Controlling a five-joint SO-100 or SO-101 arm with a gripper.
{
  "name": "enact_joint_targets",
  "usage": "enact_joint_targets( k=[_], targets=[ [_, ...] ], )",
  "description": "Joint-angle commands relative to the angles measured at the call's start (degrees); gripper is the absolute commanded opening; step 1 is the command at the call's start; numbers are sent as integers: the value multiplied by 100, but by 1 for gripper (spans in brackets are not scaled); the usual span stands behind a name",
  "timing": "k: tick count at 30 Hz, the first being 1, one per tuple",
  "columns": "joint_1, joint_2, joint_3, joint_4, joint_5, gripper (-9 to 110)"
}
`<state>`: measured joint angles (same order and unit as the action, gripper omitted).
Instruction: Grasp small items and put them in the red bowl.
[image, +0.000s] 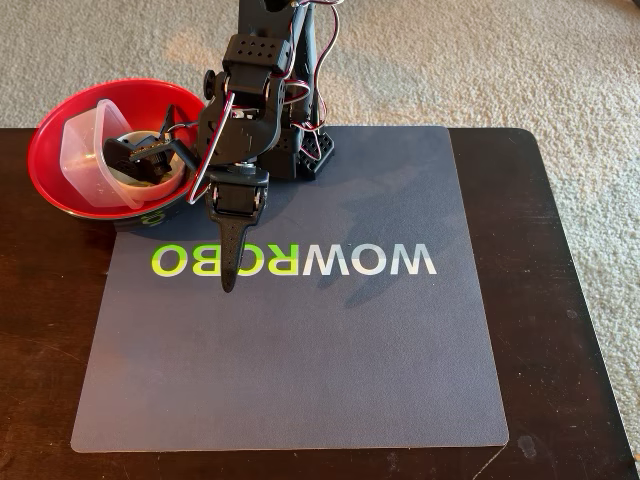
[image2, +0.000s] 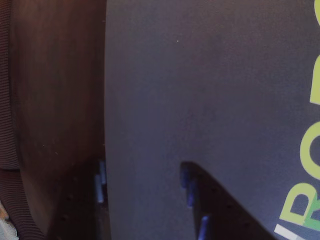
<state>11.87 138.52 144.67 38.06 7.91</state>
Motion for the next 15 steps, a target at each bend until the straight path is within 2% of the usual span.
enact_joint_targets(
  k=[1,15],
  targets=[
    [-9,26,-44,-62,44,19],
    [44,-35,18,-62,158,19]
  ],
)
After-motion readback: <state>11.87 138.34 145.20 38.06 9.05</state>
